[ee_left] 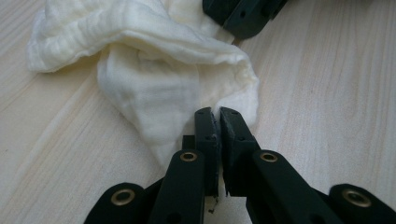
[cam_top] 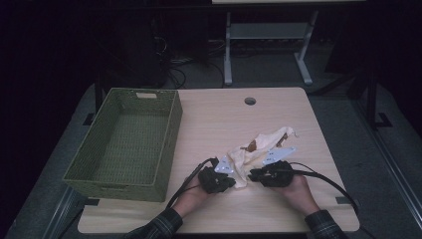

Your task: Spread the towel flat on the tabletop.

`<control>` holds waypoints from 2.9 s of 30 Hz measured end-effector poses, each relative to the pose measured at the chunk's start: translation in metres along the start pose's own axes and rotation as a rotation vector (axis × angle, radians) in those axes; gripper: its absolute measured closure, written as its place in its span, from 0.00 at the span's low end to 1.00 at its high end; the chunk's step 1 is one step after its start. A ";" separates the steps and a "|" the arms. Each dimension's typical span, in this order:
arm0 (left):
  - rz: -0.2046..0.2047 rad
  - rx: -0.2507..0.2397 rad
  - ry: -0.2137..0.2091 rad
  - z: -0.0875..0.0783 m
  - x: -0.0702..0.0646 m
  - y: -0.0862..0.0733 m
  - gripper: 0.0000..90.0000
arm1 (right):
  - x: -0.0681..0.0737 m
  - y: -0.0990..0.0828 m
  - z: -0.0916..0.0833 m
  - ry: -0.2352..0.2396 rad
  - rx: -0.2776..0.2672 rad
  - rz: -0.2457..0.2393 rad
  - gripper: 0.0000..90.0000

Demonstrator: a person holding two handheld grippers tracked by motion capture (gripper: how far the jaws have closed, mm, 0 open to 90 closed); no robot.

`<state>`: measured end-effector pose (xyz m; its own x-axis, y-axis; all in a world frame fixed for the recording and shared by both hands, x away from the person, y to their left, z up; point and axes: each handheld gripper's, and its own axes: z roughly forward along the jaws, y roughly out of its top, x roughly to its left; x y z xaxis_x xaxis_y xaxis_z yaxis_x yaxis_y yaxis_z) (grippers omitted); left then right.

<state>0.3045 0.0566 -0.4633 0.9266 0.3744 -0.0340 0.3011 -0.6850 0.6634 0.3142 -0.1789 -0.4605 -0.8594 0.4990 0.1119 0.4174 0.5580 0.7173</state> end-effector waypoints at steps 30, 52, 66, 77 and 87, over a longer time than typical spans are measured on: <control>-0.194 -0.216 0.116 -0.057 0.039 -0.002 0.96 | -0.018 -0.028 -0.048 -0.151 0.024 0.030 0.99; -0.179 -0.120 0.064 -0.043 0.017 -0.002 0.75 | -0.014 -0.074 -0.098 -0.194 0.042 0.128 0.87; -0.134 -0.105 0.124 -0.014 0.048 0.035 0.69 | -0.026 -0.058 -0.071 -0.157 0.052 0.103 0.82; -0.144 -0.031 0.116 0.027 0.089 0.046 0.69 | -0.025 -0.063 -0.063 -0.154 0.077 0.085 0.80; -0.125 -0.006 0.122 0.036 0.088 0.048 0.98 | -0.025 -0.064 -0.063 -0.154 0.072 0.083 0.80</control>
<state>0.4086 0.0339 -0.4617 0.8475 0.5302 -0.0257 0.4110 -0.6248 0.6639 0.2903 -0.2692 -0.4659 -0.7684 0.6374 0.0581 0.5093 0.5539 0.6586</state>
